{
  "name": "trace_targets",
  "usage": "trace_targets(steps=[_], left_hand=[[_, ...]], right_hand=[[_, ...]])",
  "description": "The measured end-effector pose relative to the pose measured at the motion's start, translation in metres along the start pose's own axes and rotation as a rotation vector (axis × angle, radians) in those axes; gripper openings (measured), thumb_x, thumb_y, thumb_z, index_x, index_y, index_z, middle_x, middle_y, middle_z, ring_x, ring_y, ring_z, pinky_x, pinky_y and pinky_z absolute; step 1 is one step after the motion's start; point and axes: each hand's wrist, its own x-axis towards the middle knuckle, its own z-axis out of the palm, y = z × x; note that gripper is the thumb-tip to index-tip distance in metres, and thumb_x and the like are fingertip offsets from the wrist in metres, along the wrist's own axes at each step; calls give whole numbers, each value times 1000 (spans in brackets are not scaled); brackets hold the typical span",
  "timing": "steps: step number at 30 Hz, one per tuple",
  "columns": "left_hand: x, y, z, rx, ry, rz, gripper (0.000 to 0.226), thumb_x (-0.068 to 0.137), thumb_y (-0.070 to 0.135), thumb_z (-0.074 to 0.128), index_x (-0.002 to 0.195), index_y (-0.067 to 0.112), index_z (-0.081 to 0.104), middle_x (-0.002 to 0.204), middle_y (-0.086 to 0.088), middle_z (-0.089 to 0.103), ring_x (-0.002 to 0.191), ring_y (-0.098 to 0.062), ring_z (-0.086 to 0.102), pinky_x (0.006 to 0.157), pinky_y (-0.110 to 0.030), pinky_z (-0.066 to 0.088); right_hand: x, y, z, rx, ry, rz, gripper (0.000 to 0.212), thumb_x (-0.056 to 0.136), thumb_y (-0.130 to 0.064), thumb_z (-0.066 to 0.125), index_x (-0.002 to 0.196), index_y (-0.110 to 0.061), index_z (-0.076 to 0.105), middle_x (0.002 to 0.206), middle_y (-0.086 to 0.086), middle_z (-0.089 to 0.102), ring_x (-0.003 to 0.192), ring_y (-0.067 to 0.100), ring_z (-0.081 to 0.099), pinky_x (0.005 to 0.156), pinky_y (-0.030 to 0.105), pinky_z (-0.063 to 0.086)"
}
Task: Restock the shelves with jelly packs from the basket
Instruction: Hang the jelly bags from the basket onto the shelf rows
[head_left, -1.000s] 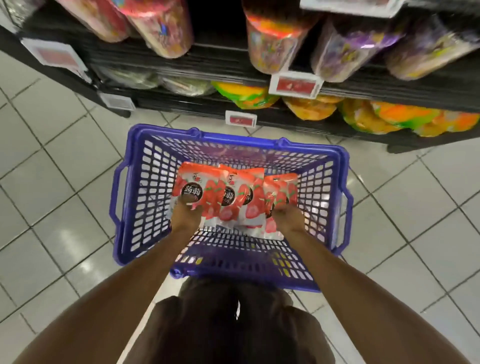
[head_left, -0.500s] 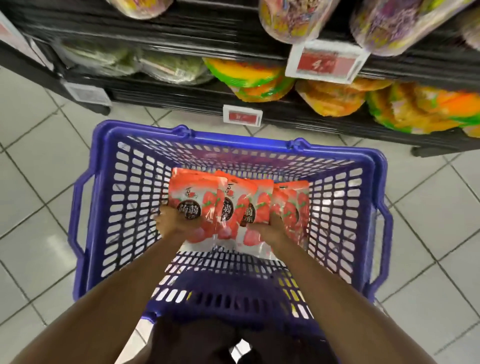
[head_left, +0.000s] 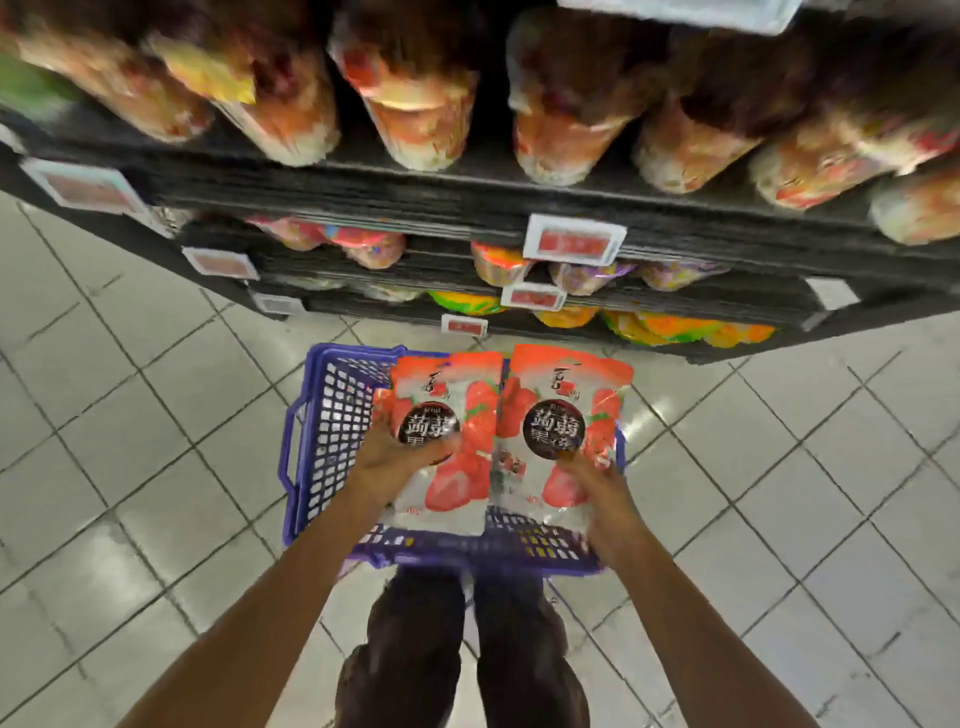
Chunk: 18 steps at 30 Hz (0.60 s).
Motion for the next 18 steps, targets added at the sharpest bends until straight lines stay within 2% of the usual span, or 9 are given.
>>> trace_targets(steps=[2, 3, 5, 6, 8, 11, 14, 16, 18], left_hand=[[-52, 52, 0, 64, 60, 135, 36, 79, 34, 77, 109, 27, 58, 109, -2, 68, 91, -25, 66, 84, -40, 54], [-78, 77, -3, 52, 70, 199, 29, 80, 38, 75, 102, 31, 58, 106, 0, 67, 83, -20, 64, 70, -32, 54], [-126, 121, -9, 30, 46, 312, 27, 84, 28, 74, 98, 40, 54, 104, 17, 62, 81, 0, 61, 64, -15, 50], [-148, 140, -13, 35, 25, 344, 30, 85, 25, 74, 101, 40, 54, 104, 21, 60, 83, 1, 60, 62, -12, 49], [-193, 179, -22, 58, -21, 401, 36, 84, 26, 75, 111, 36, 54, 106, 15, 64, 81, -6, 60, 55, -11, 48], [-250, 236, -30, 77, -41, 534, 36, 80, 21, 78, 107, 33, 58, 96, 14, 67, 76, -6, 62, 54, -20, 50], [-304, 286, -31, 101, -111, 676, 38, 75, 22, 81, 104, 34, 60, 90, 19, 71, 77, 1, 65, 57, -20, 51], [-337, 317, -30, 102, -136, 767, 40, 67, 36, 80, 102, 35, 61, 90, 22, 72, 78, 3, 67, 60, -25, 53], [-364, 343, -29, 98, -144, 841, 41, 65, 33, 83, 100, 35, 61, 93, 15, 73, 87, -8, 70, 66, -39, 56]], right_hand=[[-55, -48, -2, -13, -17, -96, 11, 85, -6, 68, 86, -16, 67, 59, -7, 68, 52, 1, 61, 55, 19, 47], [-85, -70, -3, -20, -29, -136, 9, 81, -8, 73, 84, -15, 68, 61, -7, 68, 54, 2, 62, 53, 18, 47], [-143, -116, -3, -44, -50, -207, 29, 66, -19, 86, 88, -12, 70, 68, -6, 71, 60, 5, 65, 53, 20, 50], [-169, -137, -3, -53, -53, -241, 40, 59, -23, 88, 91, -10, 70, 69, -6, 71, 61, 6, 65, 53, 22, 51], [-218, -175, -3, -74, -42, -312, 47, 61, -25, 86, 98, -3, 67, 75, 0, 71, 68, 14, 68, 61, 33, 57], [-285, -226, -3, -11, -17, -411, 49, 67, -20, 85, 104, 3, 63, 93, 17, 67, 85, 30, 65, 81, 48, 55], [-341, -265, -3, 37, 0, -548, 47, 68, -13, 86, 100, 11, 63, 90, 18, 65, 81, 30, 64, 79, 49, 54], [-375, -288, -3, 69, 27, -632, 36, 62, -20, 87, 92, -8, 72, 83, 11, 72, 73, 24, 68, 71, 42, 57], [-404, -307, -2, 107, 50, -719, 28, 56, -29, 87, 77, -18, 71, 68, 5, 70, 60, 19, 67, 60, 36, 56]])
